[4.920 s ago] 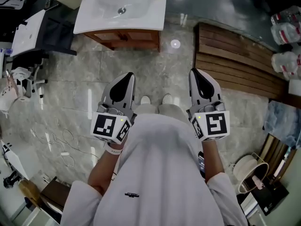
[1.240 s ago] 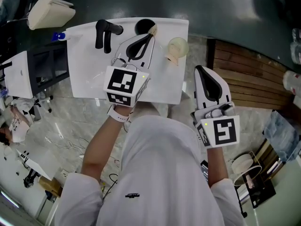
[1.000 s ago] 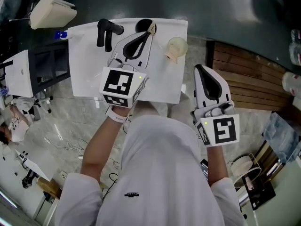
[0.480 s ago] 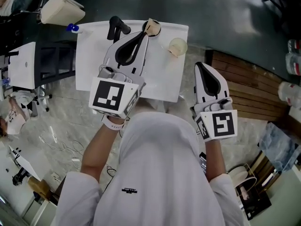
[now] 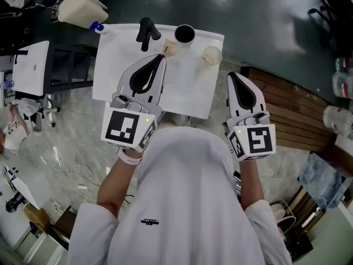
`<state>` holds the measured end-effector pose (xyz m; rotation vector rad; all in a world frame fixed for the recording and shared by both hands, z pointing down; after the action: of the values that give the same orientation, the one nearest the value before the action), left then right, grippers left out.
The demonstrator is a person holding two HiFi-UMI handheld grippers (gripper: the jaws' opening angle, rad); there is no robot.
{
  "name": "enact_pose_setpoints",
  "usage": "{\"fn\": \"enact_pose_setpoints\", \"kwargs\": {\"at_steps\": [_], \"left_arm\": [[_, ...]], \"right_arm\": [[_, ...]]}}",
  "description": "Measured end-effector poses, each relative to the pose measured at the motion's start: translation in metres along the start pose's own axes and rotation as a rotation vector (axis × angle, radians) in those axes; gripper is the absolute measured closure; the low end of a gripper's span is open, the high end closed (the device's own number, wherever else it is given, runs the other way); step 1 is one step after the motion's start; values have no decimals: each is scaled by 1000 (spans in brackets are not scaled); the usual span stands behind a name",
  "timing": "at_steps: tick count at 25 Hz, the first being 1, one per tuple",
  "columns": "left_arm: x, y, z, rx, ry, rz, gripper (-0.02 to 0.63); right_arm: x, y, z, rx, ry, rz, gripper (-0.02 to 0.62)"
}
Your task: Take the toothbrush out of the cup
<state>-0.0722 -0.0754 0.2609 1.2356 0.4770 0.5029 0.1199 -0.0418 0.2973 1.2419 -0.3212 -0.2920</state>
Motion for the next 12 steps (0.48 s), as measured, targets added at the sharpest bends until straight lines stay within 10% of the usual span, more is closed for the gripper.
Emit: {"fn": "enact_pose_setpoints", "kwargs": {"at_steps": [12], "left_arm": [[-2, 17, -18, -22, -19, -49, 601]], "right_arm": [[-15, 2, 5, -19, -54, -22, 586]]}}
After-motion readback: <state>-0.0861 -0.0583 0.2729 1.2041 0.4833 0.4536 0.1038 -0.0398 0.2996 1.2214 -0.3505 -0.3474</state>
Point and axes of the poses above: the fingertips, and each gripper's own axes: z forward along the fingers, x to its right, y out of its underside, the point moved 4 cm from there along -z, backward along the fingers, and after that the axes turned 3 degrees about y, right-handed, at the moved point
